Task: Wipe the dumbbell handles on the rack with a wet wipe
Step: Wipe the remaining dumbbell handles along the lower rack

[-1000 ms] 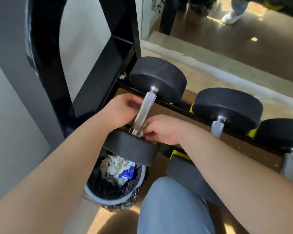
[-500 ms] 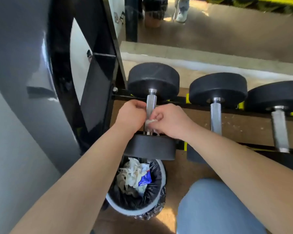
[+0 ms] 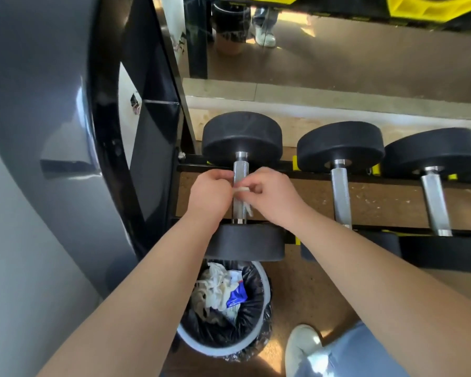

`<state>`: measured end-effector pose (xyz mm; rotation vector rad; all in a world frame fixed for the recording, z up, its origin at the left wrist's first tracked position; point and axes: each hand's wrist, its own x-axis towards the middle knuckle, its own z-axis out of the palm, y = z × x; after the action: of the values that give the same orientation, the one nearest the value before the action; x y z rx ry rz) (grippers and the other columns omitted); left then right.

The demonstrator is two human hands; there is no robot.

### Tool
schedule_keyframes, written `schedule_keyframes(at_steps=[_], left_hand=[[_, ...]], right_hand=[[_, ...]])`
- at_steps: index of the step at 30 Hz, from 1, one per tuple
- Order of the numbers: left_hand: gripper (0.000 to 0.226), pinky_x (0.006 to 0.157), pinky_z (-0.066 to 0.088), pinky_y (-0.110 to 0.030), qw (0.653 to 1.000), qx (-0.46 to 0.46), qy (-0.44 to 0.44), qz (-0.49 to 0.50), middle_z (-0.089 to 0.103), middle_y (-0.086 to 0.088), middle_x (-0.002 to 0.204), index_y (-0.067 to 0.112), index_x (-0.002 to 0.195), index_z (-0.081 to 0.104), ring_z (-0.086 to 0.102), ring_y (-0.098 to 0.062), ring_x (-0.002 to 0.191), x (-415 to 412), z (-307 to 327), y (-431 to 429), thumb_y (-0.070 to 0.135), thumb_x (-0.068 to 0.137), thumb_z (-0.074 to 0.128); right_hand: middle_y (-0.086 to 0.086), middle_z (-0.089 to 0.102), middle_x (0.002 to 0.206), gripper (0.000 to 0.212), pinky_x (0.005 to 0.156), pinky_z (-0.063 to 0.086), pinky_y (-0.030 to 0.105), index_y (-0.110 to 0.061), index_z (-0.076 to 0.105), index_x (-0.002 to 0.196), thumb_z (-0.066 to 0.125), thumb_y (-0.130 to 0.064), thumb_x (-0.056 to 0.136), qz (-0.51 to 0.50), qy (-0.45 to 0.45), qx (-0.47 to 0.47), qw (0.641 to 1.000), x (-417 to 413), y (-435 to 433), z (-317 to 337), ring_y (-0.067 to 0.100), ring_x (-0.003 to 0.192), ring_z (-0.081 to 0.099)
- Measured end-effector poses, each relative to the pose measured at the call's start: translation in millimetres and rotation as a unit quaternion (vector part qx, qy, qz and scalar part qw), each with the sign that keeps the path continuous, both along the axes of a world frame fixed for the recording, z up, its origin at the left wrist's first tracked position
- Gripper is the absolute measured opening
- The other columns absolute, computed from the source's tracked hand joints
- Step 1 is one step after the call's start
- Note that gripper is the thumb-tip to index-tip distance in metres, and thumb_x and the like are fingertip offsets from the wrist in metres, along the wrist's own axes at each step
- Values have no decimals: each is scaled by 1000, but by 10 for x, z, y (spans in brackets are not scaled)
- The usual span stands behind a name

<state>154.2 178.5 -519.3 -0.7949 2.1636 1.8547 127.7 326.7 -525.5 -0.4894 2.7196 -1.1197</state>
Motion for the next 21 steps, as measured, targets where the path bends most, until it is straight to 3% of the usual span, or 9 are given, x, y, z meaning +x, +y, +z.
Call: schedule_keyframes(at_steps=[3, 5, 8, 10, 11, 13, 15, 18, 21], left_hand=[[46, 92, 58, -47, 1000, 3, -17, 19, 78, 4, 97, 33, 93, 75, 74, -21, 96, -36, -65, -6, 22, 62, 42], [47, 91, 59, -46, 1000, -2, -17, 16, 78, 4, 96, 32, 93, 75, 74, -21, 96, -50, -79, 8, 21, 61, 41], [49, 92, 58, -46, 1000, 0, -14, 22, 78, 3, 98, 31, 91, 74, 73, -21, 97, -43, -49, 16, 20, 59, 39], [48, 94, 57, -46, 1000, -1, -15, 21, 78, 4, 98, 31, 90, 74, 73, -20, 98, -43, -40, 17, 20, 59, 38], [48, 95, 57, -47, 1000, -4, -17, 20, 78, 4, 99, 31, 89, 74, 73, -20, 99, -37, -31, 18, 20, 58, 38], [48, 96, 56, -47, 1000, -7, -16, 19, 78, 4, 100, 29, 91, 72, 72, -19, 100, -24, -19, 18, 19, 58, 38], [47, 97, 57, -46, 999, -9, -18, 30, 77, 6, 104, 31, 94, 69, 72, -18, 101, -12, -25, 2, 20, 60, 38], [45, 94, 58, -45, 999, -12, -26, 41, 74, 4, 109, 35, 94, 66, 72, -20, 101, -43, -68, -20, 20, 62, 38], [37, 92, 59, -45, 998, -21, -46, 28, 74, 1, 106, 33, 88, 65, 73, -22, 98, -72, -82, -7, 20, 64, 40]], right_hand=[[-6, 73, 107, 17, 93, 57, 41, -22, 76, 111, 63, -26, 100, -147, 0, -91, 985, -132, -75, -91, 14, 100, 67], [2, 76, 103, 22, 90, 59, 50, -18, 76, 107, 56, -27, 104, -143, -99, -97, 980, -143, -80, -110, 21, 97, 71], [20, 73, 107, 19, 83, 62, 43, -5, 75, 105, 58, -7, 98, -83, -312, -56, 945, -50, -20, -72, 28, 90, 72], [23, 70, 102, 16, 70, 56, 34, 1, 72, 101, 58, 1, 94, -64, -364, -26, 929, -50, -4, -69, 24, 79, 66], [22, 70, 98, 18, 67, 56, 33, 1, 72, 101, 56, 5, 94, -88, -386, -79, 915, -77, -17, -81, 23, 78, 67], [24, 72, 110, 25, 73, 61, 38, 2, 69, 114, 51, 8, 98, -168, -416, -265, 854, -172, -97, -88, 30, 91, 73], [23, 72, 118, 28, 76, 63, 40, 0, 67, 125, 50, 4, 102, -206, -413, -372, 805, -272, -155, -102, 31, 98, 73], [16, 77, 107, 28, 77, 63, 39, -6, 70, 117, 47, 3, 104, -184, -418, -321, 830, -289, -121, -69, 26, 97, 75], [10, 76, 84, 33, 64, 63, 32, -5, 70, 102, 42, 13, 98, -96, -458, -144, 872, -208, -62, -23, 21, 78, 74]])
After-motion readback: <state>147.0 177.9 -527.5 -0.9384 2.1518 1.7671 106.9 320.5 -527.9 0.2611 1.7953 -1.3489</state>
